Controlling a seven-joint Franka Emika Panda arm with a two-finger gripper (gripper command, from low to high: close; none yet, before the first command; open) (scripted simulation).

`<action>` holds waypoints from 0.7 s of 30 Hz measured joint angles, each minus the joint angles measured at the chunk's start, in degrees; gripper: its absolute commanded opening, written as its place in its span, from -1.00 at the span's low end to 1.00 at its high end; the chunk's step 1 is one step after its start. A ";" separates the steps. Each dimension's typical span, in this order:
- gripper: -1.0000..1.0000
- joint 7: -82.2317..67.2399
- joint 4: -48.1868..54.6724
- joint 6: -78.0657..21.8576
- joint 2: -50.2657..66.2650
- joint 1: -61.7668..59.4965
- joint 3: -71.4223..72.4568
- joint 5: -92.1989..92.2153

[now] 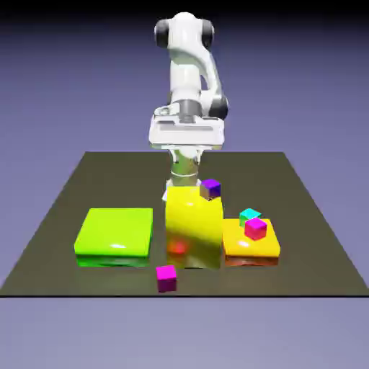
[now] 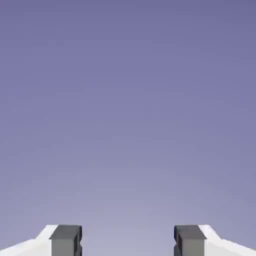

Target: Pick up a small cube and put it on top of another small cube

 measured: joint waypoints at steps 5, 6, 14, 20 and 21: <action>0.00 -12.46 3.46 -6.56 7.78 3.93 -5.75 6.21; 0.00 -14.95 4.20 -7.91 9.27 4.66 -6.86 7.51; 0.00 -34.88 12.53 -20.36 17.28 7.21 -13.79 20.60; 0.00 -49.84 18.79 -29.70 23.29 9.14 -18.99 30.42; 0.00 -52.33 19.83 -31.26 24.29 9.44 -19.86 32.06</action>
